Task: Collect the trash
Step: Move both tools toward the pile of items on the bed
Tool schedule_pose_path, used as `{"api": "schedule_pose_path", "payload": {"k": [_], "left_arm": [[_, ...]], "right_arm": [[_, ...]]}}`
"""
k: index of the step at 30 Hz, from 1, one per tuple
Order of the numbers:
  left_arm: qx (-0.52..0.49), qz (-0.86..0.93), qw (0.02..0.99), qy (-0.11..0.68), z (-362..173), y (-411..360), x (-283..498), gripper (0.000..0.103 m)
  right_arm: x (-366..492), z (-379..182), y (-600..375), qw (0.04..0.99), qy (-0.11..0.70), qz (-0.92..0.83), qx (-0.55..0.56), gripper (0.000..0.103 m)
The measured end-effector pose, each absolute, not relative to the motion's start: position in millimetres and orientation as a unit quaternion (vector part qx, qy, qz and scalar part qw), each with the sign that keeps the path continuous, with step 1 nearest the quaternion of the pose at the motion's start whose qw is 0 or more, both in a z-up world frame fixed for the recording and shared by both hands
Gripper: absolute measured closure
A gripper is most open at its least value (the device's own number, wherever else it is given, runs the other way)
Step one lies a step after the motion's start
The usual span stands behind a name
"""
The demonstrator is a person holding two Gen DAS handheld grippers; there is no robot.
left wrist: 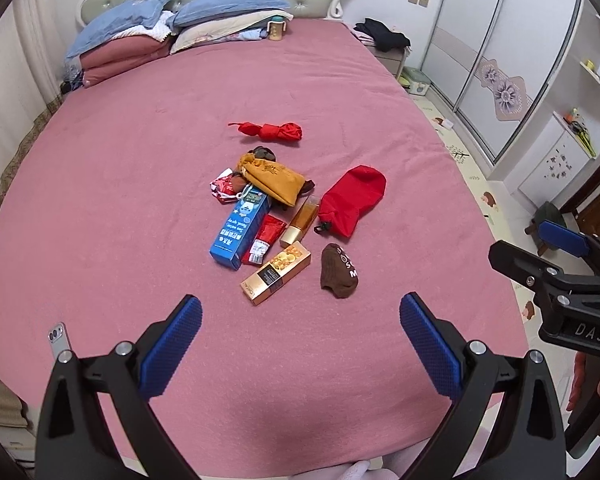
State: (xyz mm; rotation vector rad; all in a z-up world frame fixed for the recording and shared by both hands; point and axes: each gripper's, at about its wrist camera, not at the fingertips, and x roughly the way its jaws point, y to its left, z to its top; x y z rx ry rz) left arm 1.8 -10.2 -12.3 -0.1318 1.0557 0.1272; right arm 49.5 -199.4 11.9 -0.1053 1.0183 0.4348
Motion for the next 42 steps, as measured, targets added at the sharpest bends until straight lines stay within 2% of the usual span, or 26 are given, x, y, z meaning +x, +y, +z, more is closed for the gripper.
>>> {"api": "schedule_pose_path", "payload": {"k": [42], "left_arm": [[-0.073,0.045,0.839,0.538,-27,-3,18,0.004]], "right_arm": [[59,-4,-197,0.835,0.507,0.208,-0.047,0.008]]}}
